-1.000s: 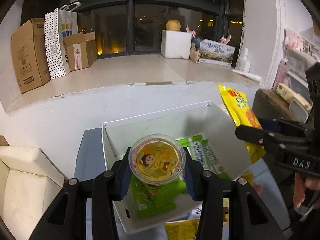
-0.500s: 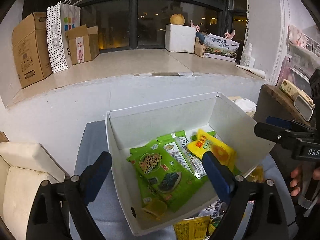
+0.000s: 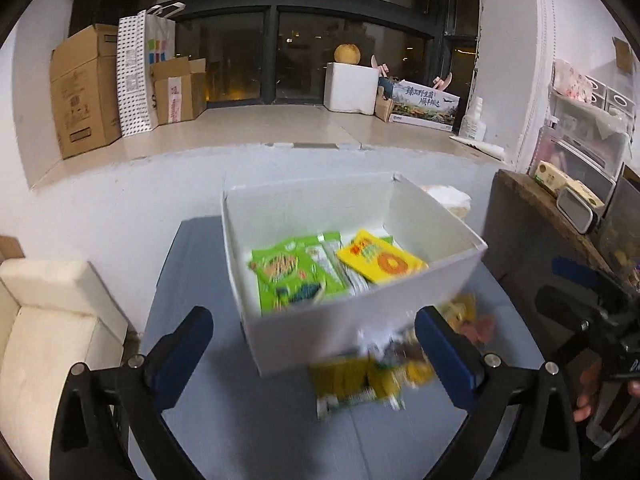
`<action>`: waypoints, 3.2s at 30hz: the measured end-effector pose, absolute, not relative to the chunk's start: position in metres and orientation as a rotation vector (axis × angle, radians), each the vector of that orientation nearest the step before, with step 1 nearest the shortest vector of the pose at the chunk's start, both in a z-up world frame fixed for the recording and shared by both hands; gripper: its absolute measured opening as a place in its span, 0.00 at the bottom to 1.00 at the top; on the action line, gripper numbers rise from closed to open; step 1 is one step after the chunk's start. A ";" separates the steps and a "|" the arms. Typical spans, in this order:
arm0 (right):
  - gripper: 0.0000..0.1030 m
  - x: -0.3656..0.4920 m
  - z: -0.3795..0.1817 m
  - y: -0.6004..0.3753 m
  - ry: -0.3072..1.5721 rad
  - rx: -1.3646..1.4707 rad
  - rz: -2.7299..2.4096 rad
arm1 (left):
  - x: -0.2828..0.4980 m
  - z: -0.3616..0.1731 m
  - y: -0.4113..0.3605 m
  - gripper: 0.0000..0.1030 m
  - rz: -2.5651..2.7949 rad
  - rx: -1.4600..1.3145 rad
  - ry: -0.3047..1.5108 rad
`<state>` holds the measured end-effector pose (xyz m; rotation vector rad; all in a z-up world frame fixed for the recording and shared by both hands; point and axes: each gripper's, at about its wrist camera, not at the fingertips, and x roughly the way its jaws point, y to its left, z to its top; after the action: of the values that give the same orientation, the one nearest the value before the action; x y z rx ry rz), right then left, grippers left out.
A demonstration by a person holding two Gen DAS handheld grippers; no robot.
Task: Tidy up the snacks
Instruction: 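Withdraw the left tool while the right grasps a yellow jelly cup, then grasp the yellow snack bag with the left gripper while the right carries its cup to the box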
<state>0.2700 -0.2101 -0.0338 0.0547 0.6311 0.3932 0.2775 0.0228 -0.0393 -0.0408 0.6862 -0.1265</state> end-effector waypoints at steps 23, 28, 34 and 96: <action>1.00 0.256 -0.148 -0.242 0.815 0.078 0.291 | 0.169 -0.093 0.017 1.00 -0.111 -0.111 0.780; 1.00 0.278 -0.163 -0.240 0.832 0.075 0.253 | 0.175 -0.100 0.027 1.00 -0.099 -0.117 0.799; 0.35 0.287 -0.173 -0.242 0.858 0.067 0.264 | 0.185 -0.111 0.028 1.00 -0.096 -0.125 0.820; 0.35 0.196 -0.100 -0.213 0.672 0.088 0.493 | 0.224 -0.102 0.023 0.51 -0.219 -0.129 0.725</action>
<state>0.1957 -0.2132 -0.1000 0.0883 0.6721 0.4934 0.2242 0.0231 -0.1022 -0.1290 0.7248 -0.2193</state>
